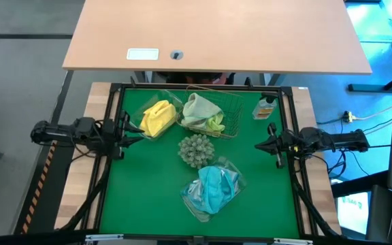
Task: Sort microfiber towel by color & place in baskets
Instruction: Return to Home Position
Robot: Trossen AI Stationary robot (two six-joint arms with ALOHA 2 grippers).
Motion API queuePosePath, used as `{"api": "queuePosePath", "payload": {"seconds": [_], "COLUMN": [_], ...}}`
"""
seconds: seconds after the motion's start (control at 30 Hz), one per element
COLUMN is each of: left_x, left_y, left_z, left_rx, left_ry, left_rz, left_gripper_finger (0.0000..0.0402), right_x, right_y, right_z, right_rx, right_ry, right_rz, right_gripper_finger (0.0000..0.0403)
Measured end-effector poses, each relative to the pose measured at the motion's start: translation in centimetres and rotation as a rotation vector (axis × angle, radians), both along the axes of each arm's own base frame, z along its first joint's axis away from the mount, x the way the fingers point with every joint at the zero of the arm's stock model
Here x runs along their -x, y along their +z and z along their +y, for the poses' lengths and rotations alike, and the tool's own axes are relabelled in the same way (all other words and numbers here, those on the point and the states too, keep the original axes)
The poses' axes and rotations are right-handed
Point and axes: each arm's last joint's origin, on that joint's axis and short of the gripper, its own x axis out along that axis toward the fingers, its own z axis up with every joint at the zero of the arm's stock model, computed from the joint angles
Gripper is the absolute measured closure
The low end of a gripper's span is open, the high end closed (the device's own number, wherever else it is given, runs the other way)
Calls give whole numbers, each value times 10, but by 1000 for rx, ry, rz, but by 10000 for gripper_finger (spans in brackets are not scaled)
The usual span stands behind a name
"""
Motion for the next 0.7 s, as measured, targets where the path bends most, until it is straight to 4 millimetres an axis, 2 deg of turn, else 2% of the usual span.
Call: {"api": "queuePosePath", "payload": {"seconds": [0.4, 0.7], "left_x": [-7, -11], "left_y": [-27, -49], "left_z": [1, 0], "left_rx": [-2, -15], "left_ry": [60, 61], "left_rz": [29, 92], "left_gripper_finger": [292, 292], "right_x": [-5, -5], "right_y": [-17, -17], "right_z": [1, 0], "right_rx": [-6, 2], "right_ry": [8, -8], "right_rz": [20, 18], "right_gripper_finger": [402, 402]}}
